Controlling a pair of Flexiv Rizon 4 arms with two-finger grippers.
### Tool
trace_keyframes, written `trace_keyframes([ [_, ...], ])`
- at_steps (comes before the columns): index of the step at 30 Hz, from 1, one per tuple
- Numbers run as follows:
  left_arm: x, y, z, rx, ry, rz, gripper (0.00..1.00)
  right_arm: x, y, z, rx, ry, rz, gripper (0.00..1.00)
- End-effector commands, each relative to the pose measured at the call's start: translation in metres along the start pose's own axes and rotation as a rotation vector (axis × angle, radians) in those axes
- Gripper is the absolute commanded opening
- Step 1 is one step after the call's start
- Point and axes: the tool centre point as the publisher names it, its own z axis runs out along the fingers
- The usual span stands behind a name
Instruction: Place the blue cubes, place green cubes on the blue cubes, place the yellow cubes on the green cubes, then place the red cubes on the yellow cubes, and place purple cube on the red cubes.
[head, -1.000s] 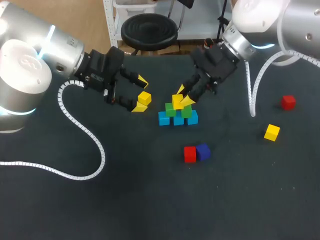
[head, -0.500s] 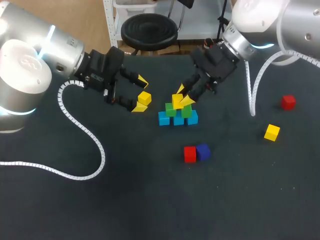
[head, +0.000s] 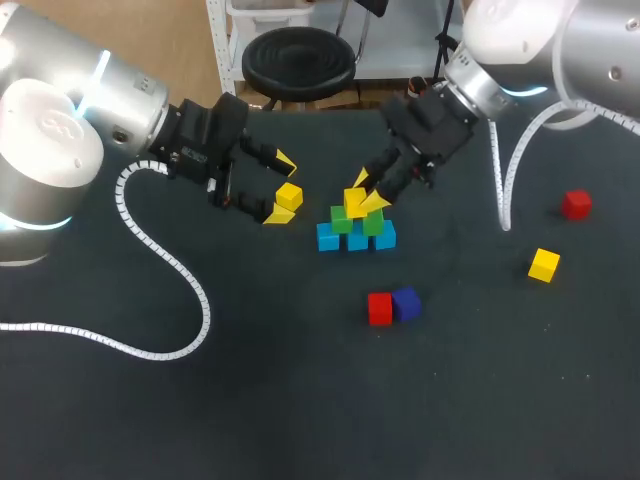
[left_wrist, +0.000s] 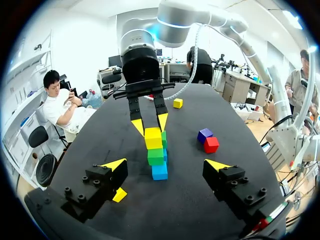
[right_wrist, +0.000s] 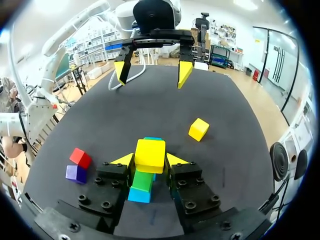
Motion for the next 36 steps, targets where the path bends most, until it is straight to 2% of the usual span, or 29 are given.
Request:
trace_keyframes([
  [1, 0.001, 0.0, 0.0, 0.0, -0.003, 0.003, 1.0, 0.001, -0.002, 0.002, -0.006, 0.0, 0.0, 0.0],
  [2, 0.001, 0.0, 0.0, 0.0, -0.003, 0.003, 1.0, 0.0, -0.002, 0.002, -0.008, 0.0, 0.001, 0.0],
  [4, 0.001, 0.0, 0.0, 0.0, -0.003, 0.003, 1.0, 0.0, -0.002, 0.002, -0.011, 0.0, 0.002, 0.24],
  [6, 0.001, 0.0, 0.0, 0.0, -0.003, 0.003, 1.0, 0.0, -0.001, 0.002, -0.011, 0.0, 0.002, 0.24],
  [7, 0.001, 0.0, 0.0, 0.0, -0.003, 0.003, 1.0, 0.0, -0.001, 0.001, -0.01, -0.001, 0.004, 0.29],
  [8, 0.001, 0.0, 0.0, 0.0, -0.003, 0.003, 1.0, 0.001, -0.001, 0.001, -0.008, -0.003, 0.007, 0.43],
  [9, 0.001, 0.0, 0.0, 0.0, -0.003, 0.003, 1.0, 0.001, 0.0, 0.0, -0.007, -0.004, 0.008, 0.49],
  [10, 0.001, 0.0, 0.0, 0.0, -0.003, 0.003, 1.0, 0.0, 0.0, -0.001, -0.007, -0.004, 0.008, 0.93],
  [11, 0.001, 0.0, 0.0, 0.0, -0.003, 0.003, 1.0, 0.0, 0.0, -0.001, -0.007, -0.004, 0.007, 1.0],
  [22, 0.001, 0.0, 0.0, 0.0, -0.003, 0.003, 1.0, -0.004, 0.006, -0.014, 0.019, -0.023, -0.021, 1.0],
  [29, 0.001, 0.0, 0.0, 0.0, -0.003, 0.003, 1.0, -0.004, 0.025, -0.047, 0.086, 0.018, -0.06, 1.0],
  [36, 0.001, 0.0, 0.0, 0.0, -0.003, 0.003, 1.0, 0.012, 0.053, -0.079, 0.166, 0.033, -0.012, 1.0],
])
